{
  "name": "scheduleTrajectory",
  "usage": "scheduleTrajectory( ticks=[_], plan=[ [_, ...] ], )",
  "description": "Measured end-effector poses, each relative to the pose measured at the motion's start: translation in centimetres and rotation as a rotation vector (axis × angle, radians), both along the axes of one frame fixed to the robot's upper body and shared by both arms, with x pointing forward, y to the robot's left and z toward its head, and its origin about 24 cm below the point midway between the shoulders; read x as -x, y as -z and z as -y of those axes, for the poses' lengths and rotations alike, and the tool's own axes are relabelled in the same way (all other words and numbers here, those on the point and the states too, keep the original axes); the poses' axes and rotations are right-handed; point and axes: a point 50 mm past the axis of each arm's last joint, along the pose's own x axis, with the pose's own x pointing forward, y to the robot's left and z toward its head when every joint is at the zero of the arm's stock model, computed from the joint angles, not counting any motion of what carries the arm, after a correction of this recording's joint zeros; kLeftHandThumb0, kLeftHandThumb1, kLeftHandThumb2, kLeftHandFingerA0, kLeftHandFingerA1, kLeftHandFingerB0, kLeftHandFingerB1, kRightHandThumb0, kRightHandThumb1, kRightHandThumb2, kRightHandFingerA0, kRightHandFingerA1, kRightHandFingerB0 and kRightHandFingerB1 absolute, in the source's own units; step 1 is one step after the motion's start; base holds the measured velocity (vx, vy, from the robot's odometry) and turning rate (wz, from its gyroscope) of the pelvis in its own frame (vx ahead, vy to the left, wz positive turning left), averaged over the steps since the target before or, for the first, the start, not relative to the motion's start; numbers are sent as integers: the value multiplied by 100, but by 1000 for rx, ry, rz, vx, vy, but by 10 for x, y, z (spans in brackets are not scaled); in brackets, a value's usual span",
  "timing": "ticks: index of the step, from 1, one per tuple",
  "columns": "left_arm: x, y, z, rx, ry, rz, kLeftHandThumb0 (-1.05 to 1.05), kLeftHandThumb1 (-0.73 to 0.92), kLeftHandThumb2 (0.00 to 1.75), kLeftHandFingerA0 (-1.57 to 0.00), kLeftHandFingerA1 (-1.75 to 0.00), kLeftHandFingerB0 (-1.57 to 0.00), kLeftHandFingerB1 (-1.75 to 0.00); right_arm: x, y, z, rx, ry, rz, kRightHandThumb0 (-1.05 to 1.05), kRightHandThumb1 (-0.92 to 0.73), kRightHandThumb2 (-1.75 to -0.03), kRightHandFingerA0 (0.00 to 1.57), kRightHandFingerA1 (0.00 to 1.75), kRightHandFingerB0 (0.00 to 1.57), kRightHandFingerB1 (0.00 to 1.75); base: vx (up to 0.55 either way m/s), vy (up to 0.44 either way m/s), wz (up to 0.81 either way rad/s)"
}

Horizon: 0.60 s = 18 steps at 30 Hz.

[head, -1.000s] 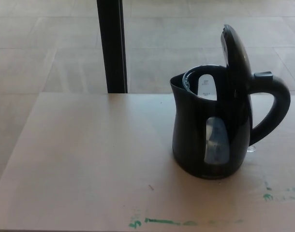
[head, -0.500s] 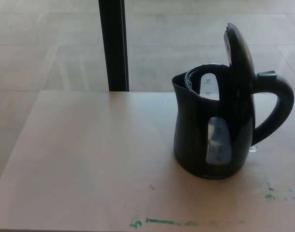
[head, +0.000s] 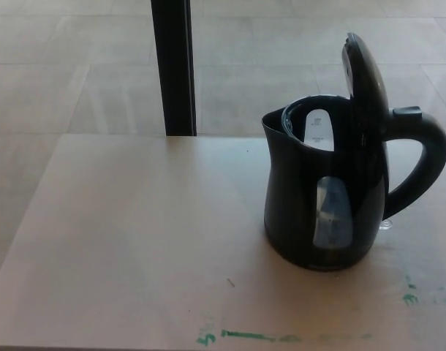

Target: The robot uses its right hand to push down on the lid of a kettle kept in the middle of the desk to close it

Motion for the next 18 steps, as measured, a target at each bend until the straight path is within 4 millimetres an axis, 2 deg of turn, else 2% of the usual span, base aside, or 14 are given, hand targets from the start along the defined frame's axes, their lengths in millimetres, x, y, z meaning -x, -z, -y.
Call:
scheduleTrajectory(
  ticks=[3,5,6,7,8,9,10,11,13,14,15,16,17,18],
  plan=[
    [1,0,0,1,-3,0,-70,73,63,-50,-47,-39,-36,-7,-3,-17,49,-54,-10,-81,-64,-108,4,50,2,30,0,0,0],
    [1,1,0,3,-5,-2,-71,73,63,-49,-48,-39,-36,-11,-2,-29,91,-88,-25,-86,-66,-107,4,49,0,30,0,0,0],
    [1,1,0,2,-4,-2,-71,74,63,-48,-46,-38,-36,-13,-2,-34,102,-102,-30,-86,-83,-66,9,42,10,26,0,0,0],
    [1,1,0,1,-3,-2,-73,73,62,-49,-48,-38,-37,-15,-1,-37,106,-111,-34,-84,-83,-66,10,42,9,26,0,0,0],
    [2,1,0,0,-3,-2,-72,58,96,-43,-58,-32,-50,-17,0,-41,109,-124,-42,-85,-83,-66,9,41,9,25,0,0,0],
    [2,0,0,0,-4,-1,-71,73,62,-49,-48,-37,-37,-18,2,-45,112,-135,-53,-90,-68,-106,0,38,11,14,0,0,0],
    [2,0,0,0,-5,-1,-71,73,62,-49,-48,-37,-37,-20,4,-48,117,-145,-64,-90,-68,-106,0,38,11,14,0,0,0],
    [2,0,0,0,-6,-1,-71,73,63,-47,-49,-36,-37,-22,5,-51,124,-155,-76,-82,-83,-64,7,42,4,28,0,0,0],
    [3,0,0,-1,-5,-1,-71,74,63,-50,-48,-38,-36,-27,8,-56,149,-167,-102,-81,-82,-64,7,44,4,28,0,0,0],
    [2,0,0,-2,-3,-1,-70,73,62,-47,-47,-38,-37,-29,9,-58,163,-170,-112,-86,-66,-105,5,50,11,19,0,0,0],
    [3,0,0,-3,-3,-1,-70,73,62,-47,-47,-38,-37,-31,9,-60,178,-172,-122,-86,-66,-105,5,50,11,19,0,0,0],
    [2,0,-1,-2,-3,1,-72,58,95,-43,-58,-32,-50,-33,10,-62,195,-172,-131,-90,-68,-108,3,48,13,18,0,0,0],
    [3,0,-1,-2,-4,0,-70,72,62,-48,-48,-37,-37,-35,9,-63,213,-170,-137,-89,-67,-107,3,48,13,20,0,0,0],
    [3,0,-1,-1,-5,1,-70,73,62,-48,-47,-38,-36,-38,9,-64,232,-166,-144,-90,-67,-107,2,48,14,20,0,0,0]
  ],
)
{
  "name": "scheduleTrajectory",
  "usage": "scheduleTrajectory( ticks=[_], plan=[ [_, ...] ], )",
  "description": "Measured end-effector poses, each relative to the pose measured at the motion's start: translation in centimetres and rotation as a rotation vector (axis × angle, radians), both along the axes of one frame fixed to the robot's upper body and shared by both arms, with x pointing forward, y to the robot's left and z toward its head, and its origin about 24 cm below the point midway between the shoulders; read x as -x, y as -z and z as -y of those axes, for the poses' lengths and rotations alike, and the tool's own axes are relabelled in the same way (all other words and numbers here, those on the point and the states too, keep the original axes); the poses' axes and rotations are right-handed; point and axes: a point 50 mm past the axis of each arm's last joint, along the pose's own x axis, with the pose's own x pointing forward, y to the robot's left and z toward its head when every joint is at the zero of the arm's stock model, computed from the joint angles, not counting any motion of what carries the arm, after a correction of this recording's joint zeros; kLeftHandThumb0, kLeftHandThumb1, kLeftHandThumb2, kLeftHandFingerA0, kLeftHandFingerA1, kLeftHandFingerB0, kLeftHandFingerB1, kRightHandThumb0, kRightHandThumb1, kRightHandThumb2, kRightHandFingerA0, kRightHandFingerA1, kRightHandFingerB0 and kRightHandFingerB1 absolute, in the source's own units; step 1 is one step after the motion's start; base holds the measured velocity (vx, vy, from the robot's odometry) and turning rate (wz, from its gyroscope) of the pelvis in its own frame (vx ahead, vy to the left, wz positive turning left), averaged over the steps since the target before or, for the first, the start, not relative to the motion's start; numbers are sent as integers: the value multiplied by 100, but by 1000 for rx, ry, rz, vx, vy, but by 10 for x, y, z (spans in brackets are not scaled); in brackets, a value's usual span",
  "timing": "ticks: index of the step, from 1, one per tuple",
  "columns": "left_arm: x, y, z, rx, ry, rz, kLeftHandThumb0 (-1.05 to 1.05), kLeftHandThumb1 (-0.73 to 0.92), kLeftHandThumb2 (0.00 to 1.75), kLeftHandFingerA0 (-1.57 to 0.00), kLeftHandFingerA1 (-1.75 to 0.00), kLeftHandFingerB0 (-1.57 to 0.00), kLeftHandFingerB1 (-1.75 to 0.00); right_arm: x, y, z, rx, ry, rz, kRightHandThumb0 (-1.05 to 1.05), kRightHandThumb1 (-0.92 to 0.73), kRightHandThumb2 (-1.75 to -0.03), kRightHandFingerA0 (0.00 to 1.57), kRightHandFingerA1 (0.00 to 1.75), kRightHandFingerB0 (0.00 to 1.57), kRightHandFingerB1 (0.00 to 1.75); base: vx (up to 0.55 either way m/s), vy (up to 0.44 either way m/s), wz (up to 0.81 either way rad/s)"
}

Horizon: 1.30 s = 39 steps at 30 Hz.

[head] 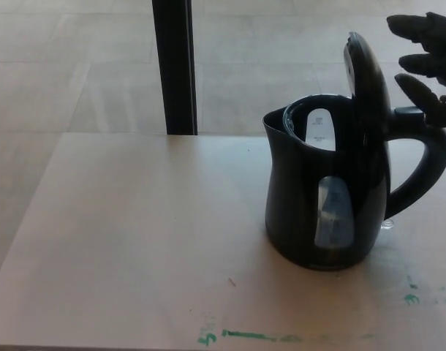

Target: The robot uses its right hand to push down on the lid of a kettle kept in the middle of the desk to close it

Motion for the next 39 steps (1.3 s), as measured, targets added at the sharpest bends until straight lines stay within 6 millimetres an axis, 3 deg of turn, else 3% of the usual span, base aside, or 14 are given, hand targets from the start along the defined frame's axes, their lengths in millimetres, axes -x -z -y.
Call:
scheduleTrajectory(
  ticks=[2,6,7,8,11,12,19,20,26,27,28,35,36,39],
  plan=[
    [0,0,0,-1,1,-1,-71,57,95,-43,-58,-32,-50,-4,-1,-3,26,2,-5,-84,-63,-104,4,50,9,29,0,0,0],
    [0,0,0,-1,0,0,-71,74,62,-47,-48,-37,-36,-9,-3,-9,88,-3,-14,-88,-66,-107,0,31,9,15,0,0,0],
    [0,0,0,-2,2,0,-71,74,62,-47,-49,-37,-36,-10,-2,-10,108,-6,-19,-81,-82,-65,2,37,3,28,0,0,0],
    [0,0,0,-2,2,0,-71,58,96,-40,-58,-29,-49,-11,-2,-12,125,-9,-23,-81,-63,-104,3,31,2,23,0,0,0],
    [0,-1,0,-4,5,0,-71,73,62,-49,-48,-37,-36,-14,0,-15,180,-13,-27,-87,-83,-65,5,36,8,27,0,0,0],
    [0,-1,0,-5,6,0,-71,73,62,-47,-47,-37,-36,-14,1,-17,201,-16,-26,-90,-65,-107,4,32,11,25,0,0,0],
    [-1,-1,-1,-6,9,3,-71,57,94,-41,-57,-36,-51,-19,7,-36,326,-79,-18,-88,-78,-63,8,42,11,30,0,0,0],
    [-1,-2,-2,-7,10,3,-71,73,62,-44,-47,-40,-36,-19,9,-38,333,-87,-19,-40,-34,-99,1,52,0,50,0,0,0],
    [-1,-3,-3,-8,14,2,-71,72,62,-46,-46,-39,-36,-17,15,-56,433,-145,-4,-40,-35,-99,0,52,0,50,0,0,0],
    [0,-3,-3,-6,14,0,-71,73,62,-46,-48,-38,-36,-17,16,-58,454,-152,-4,-86,-77,-64,9,44,11,31,0,0,0],
    [0,-2,-3,-6,13,-2,-71,72,62,-44,-47,-37,-36,-16,17,-61,476,-159,-3,-85,-59,-101,7,52,0,39,0,0,0],
    [1,-1,-2,3,19,-7,-70,72,62,-45,-44,-40,-37,-14,25,-76,619,-188,15,-40,-37,-101,1,53,0,50,0,0,0],
    [1,-1,-1,4,19,-8,-63,55,98,-39,-59,-23,-48,-14,26,-77,629,-189,18,-40,-38,-101,2,53,0,50,0,0,0],
    [1,-1,-2,5,20,-7,-69,74,62,-43,-45,-37,-37,-14,29,-81,674,-194,25,-39,-39,-101,2,53,0,50,0,0,0]
  ],
)
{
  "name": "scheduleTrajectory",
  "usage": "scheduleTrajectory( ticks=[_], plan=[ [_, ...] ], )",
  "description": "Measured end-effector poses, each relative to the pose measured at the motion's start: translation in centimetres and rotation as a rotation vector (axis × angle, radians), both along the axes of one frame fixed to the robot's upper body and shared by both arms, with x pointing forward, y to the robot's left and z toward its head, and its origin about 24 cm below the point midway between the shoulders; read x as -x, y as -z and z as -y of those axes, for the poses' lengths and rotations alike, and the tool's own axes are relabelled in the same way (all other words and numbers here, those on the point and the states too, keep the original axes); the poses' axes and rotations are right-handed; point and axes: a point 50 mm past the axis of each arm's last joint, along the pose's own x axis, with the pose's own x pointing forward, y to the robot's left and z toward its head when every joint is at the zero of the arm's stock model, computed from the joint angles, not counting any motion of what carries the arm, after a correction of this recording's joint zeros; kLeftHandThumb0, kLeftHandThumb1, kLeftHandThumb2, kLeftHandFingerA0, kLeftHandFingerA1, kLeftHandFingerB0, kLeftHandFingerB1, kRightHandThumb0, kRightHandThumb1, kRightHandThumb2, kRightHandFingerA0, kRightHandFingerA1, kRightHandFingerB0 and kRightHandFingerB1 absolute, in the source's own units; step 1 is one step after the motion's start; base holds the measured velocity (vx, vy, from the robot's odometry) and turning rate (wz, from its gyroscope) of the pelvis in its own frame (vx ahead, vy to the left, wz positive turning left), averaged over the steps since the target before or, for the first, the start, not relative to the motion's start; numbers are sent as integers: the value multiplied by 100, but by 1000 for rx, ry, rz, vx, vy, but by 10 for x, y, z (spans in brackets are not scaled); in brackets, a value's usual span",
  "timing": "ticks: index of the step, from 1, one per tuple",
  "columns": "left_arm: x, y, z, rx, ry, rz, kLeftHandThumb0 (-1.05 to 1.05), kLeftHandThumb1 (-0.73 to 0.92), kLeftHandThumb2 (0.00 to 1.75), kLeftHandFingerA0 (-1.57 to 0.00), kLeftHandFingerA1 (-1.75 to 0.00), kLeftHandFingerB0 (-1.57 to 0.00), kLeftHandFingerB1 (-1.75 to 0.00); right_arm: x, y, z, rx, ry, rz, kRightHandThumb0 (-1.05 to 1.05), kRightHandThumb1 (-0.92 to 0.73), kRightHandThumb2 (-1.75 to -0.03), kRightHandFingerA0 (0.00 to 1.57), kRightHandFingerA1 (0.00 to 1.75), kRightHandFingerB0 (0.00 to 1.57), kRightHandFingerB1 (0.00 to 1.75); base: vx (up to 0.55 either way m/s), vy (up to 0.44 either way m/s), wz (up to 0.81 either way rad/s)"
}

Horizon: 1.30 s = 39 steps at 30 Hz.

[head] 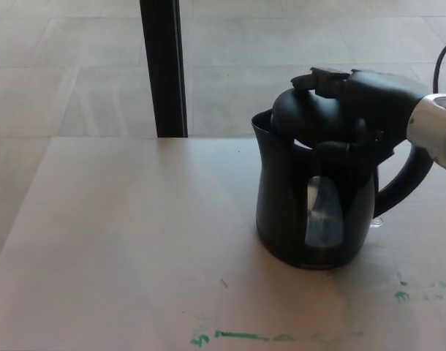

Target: The robot uses its right hand to push down on the lid of a kettle kept in the middle of the desk to close it

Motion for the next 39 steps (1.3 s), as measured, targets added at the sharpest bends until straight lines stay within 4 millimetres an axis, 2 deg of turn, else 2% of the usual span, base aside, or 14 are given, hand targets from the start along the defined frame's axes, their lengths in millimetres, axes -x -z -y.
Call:
scheduleTrajectory(
  ticks=[1,2,10,24,25,27,28,31,32,33,34,37,38,39],
  plan=[
    [0,0,0,-1,0,0,-69,74,62,-43,-45,-37,-37,0,1,-1,13,0,4,-39,-39,-101,2,53,0,50,0,0,0],
    [0,0,0,-1,1,0,-70,73,62,-44,-45,-35,-35,0,3,-2,33,-2,4,-81,-70,-63,9,46,18,31,0,0,0],
    [-5,-3,-3,-8,10,11,-69,72,62,-48,-48,-44,-38,-2,13,-7,165,-14,57,-75,-70,-61,18,48,25,31,0,0,0],
    [-8,-5,-4,-9,15,20,-66,73,62,-46,-47,-43,-38,-2,20,-9,241,-12,116,-81,-73,-62,10,48,16,31,0,0,0],
    [-8,-5,-4,-9,15,20,-67,73,62,-46,-46,-41,-38,-2,18,-9,231,-11,116,-39,-36,-99,1,53,0,49,0,0,0],
    [-8,-5,-4,-9,16,20,-67,72,62,-46,-46,-42,-38,-3,13,-7,204,-5,110,-40,-35,-99,0,52,0,50,0,0,0],
    [-8,-5,-3,-9,16,20,-68,72,62,-47,-46,-40,-37,-3,11,-7,188,-1,102,-92,-61,-99,1,49,8,40,0,0,0],
    [-8,-5,-3,-9,16,20,-69,73,62,-47,-46,-42,-38,-4,3,-4,152,9,82,-95,-63,-102,0,41,12,37,0,0,0],
    [-7,-5,-4,-9,16,19,-69,73,62,-47,-46,-42,-38,-5,0,-3,139,13,73,-95,-63,-102,0,41,12,37,0,0,0],
    [-6,-5,-4,-9,16,17,-68,58,95,-41,-57,-35,-51,-5,-2,-2,126,16,64,-89,-73,-63,7,46,9,36,0,0,0],
    [-6,-4,-4,-8,16,15,-69,72,62,-45,-49,-42,-39,-6,-5,-1,107,21,51,-41,-30,-97,0,52,0,51,0,0,0],
    [-5,-4,-3,-7,16,14,-67,73,62,-45,-48,-44,-39,-7,-13,3,59,27,14,-41,-30,-98,0,51,0,51,0,0,0],
    [-5,-4,-3,-7,16,14,-69,72,62,-47,-49,-45,-39,-7,-14,3,49,26,6,-90,-74,-63,18,43,13,30,0,0,0],
    [-5,-4,-3,-6,16,13,-68,70,61,-48,-48,-45,-38,-8,-16,5,33,26,-9,-81,-70,-62,8,43,10,28,0,0,0]
  ],
)
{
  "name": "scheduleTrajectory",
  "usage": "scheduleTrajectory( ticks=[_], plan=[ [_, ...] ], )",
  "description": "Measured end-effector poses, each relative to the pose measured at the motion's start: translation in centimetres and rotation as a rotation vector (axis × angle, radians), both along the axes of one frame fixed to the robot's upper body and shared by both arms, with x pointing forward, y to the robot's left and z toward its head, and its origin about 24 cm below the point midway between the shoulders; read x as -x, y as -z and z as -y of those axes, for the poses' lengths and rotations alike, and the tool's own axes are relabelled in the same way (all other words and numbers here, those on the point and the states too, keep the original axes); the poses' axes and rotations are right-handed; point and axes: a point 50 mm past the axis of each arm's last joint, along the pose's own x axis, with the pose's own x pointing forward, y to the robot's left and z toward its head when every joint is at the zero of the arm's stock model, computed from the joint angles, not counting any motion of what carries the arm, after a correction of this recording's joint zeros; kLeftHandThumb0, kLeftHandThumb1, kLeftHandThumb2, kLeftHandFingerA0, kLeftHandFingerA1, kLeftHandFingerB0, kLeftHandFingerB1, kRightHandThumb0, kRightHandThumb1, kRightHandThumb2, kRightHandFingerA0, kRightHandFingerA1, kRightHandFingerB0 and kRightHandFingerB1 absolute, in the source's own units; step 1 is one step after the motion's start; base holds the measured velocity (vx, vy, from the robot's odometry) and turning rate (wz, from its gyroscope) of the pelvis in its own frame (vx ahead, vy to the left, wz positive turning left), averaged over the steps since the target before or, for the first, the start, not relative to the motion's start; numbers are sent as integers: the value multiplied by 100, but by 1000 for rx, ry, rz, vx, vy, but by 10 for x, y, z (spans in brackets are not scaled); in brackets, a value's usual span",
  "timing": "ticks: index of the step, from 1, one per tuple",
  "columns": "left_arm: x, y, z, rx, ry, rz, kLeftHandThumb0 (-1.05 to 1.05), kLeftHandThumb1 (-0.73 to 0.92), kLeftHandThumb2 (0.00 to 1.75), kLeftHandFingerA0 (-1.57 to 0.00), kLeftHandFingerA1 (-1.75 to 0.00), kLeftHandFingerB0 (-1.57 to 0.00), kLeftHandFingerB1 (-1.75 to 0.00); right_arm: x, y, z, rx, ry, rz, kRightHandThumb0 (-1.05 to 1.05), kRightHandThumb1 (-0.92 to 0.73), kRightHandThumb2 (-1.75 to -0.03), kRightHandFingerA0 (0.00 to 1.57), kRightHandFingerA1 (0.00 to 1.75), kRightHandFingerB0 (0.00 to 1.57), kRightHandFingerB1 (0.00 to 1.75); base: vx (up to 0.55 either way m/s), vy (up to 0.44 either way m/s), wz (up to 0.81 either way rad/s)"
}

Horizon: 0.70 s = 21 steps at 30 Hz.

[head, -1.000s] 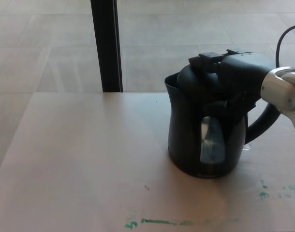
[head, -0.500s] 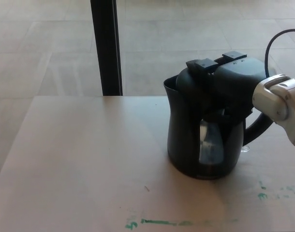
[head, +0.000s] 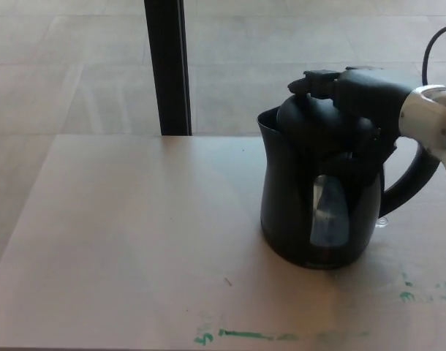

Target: The robot uses its right hand to push down on the lid of a kettle kept in the middle of the desk to close it

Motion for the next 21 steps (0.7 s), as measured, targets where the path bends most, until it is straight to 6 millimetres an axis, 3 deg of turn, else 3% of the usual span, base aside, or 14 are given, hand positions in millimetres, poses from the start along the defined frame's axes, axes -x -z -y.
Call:
scheduleTrajectory(
  ticks=[1,5,6,8,9,11,12,13,14,16,17,18,20,21],
  plan=[
    [1,0,0,0,-1,-1,-68,70,61,-50,-50,-46,-39,0,-3,2,-22,6,-13,-77,-55,-98,0,49,4,29,0,0,0],
    [3,1,0,3,-5,-7,-68,70,62,-47,-48,-42,-38,-1,-21,12,-120,33,-38,-87,-60,-101,0,40,13,22,0,0,0],
    [3,1,0,3,-5,-8,-68,71,62,-47,-47,-40,-37,-1,-28,15,-152,41,-42,-81,-75,-63,6,46,8,28,0,0,0],
    [3,1,0,4,-5,-8,-68,71,62,-43,-47,-38,-37,-1,-40,23,-206,54,-43,-79,-75,-63,6,44,7,29,0,0,0],
    [3,1,0,4,-5,-9,-68,71,62,-44,-45,-38,-36,0,-47,27,-238,62,-44,-91,-63,-100,0,48,13,25,0,0,0],
    [4,1,0,5,-5,-10,-69,70,62,-46,-46,-38,-36,2,-60,38,-298,76,-43,-85,-58,-100,4,51,8,29,0,0,0],
    [4,1,0,5,-5,-11,-69,73,62,-44,-44,-35,-35,4,-67,46,-329,86,-41,-89,-73,-63,6,43,10,27,0,0,0],
    [5,1,0,5,-5,-12,-69,72,62,-45,-44,-36,-35,6,-72,53,-356,97,-38,-86,-72,-62,5,41,10,26,0,0,0],
    [6,2,0,5,-5,-15,-70,73,62,-43,-43,-35,-35,8,-78,64,-389,115,-34,-85,-72,-62,7,40,10,26,0,0,0],
    [8,2,0,5,-6,-19,-69,72,62,-45,-45,-41,-37,12,-85,79,-435,142,-30,-82,-56,-98,5,37,8,25,0,0,0],
    [9,2,0,6,-6,-22,-69,72,62,-45,-45,-41,-37,17,-92,96,-477,173,-20,-82,-56,-98,5,37,8,25,0,0,0],
    [9,2,0,6,-6,-23,-69,72,62,-45,-47,-42,-38,21,-96,107,-506,192,-13,-84,-73,-63,7,34,10,24,0,0,0],
    [10,2,0,7,-7,-25,-69,71,62,-46,-48,-42,-37,32,-108,134,-573,239,14,-82,-74,-63,8,32,12,24,0,0,0],
    [11,3,0,8,-7,-26,-69,72,62,-46,-46,-40,-36,37,-111,145,-600,259,25,-83,-56,-98,3,40,9,32,0,0,0]
  ],
)
